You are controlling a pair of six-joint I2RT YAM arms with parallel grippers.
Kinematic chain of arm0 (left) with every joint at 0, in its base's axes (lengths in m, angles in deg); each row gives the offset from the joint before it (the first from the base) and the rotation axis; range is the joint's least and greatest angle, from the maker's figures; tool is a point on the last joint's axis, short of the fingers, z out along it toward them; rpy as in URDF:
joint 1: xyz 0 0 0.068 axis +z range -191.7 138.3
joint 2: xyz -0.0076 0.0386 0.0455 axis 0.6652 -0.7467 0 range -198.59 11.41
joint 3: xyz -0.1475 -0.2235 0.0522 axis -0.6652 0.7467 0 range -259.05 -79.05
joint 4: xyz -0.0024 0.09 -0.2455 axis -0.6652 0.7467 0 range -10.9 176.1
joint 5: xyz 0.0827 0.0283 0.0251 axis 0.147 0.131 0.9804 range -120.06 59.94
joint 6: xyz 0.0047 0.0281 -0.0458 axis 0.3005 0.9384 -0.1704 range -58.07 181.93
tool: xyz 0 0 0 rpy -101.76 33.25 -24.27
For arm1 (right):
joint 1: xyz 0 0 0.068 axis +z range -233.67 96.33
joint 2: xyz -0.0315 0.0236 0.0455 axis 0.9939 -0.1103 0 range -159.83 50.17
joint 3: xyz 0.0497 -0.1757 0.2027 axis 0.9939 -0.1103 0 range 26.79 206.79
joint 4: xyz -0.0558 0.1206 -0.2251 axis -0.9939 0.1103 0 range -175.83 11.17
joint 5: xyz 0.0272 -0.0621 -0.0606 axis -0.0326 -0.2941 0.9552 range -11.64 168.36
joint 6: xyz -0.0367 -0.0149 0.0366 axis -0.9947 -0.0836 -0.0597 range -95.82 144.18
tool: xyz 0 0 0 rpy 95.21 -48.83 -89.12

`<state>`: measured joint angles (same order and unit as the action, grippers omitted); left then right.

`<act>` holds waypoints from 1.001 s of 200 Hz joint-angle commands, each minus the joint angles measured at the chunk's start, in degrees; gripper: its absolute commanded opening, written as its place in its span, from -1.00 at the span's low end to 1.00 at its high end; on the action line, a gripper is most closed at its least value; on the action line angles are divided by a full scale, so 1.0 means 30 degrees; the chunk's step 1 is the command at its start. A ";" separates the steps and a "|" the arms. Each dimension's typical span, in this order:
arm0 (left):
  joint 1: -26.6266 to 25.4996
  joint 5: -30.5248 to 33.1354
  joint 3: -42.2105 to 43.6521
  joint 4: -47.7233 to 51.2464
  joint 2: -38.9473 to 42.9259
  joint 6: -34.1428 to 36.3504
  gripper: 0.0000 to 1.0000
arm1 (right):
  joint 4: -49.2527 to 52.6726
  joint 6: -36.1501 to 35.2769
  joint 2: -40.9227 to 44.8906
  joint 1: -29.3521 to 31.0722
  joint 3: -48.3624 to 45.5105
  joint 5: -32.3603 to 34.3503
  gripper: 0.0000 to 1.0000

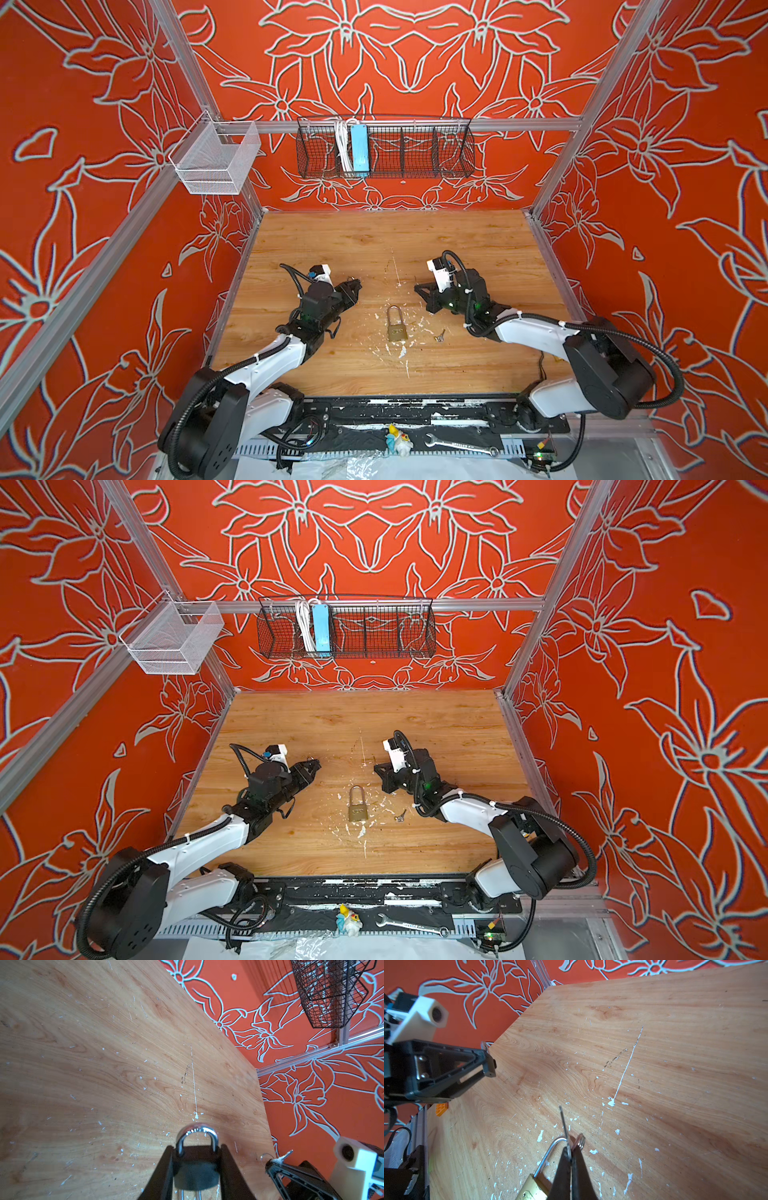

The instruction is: Unlock with the key

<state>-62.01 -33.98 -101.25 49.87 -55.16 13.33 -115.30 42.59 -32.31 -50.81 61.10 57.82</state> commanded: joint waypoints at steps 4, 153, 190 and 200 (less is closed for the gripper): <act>-0.0556 -0.2073 -0.0404 -0.4422 -0.1359 0.1634 -1.00 | -0.0663 0.0058 -0.0248 0.0289 0.0080 -0.0331 -1.00; -0.2619 0.0624 -0.1667 -0.2671 -0.0789 0.4780 -1.00 | -0.0049 -0.0542 0.0130 0.0798 0.0274 0.0361 -1.00; -0.2635 0.0375 -0.1210 -0.4505 -0.1393 0.4269 -1.00 | 0.0292 -0.0659 0.0873 0.0854 0.0084 0.0731 -1.00; -0.2658 0.0334 0.0239 -0.7692 -0.1685 0.3768 -1.00 | 0.0459 -0.0618 0.0876 0.0900 0.0130 0.0738 -1.00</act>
<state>-69.79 -34.20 -105.79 41.69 -58.87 27.34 -114.65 41.56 -31.57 -48.64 61.12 58.52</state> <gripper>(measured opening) 0.310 0.049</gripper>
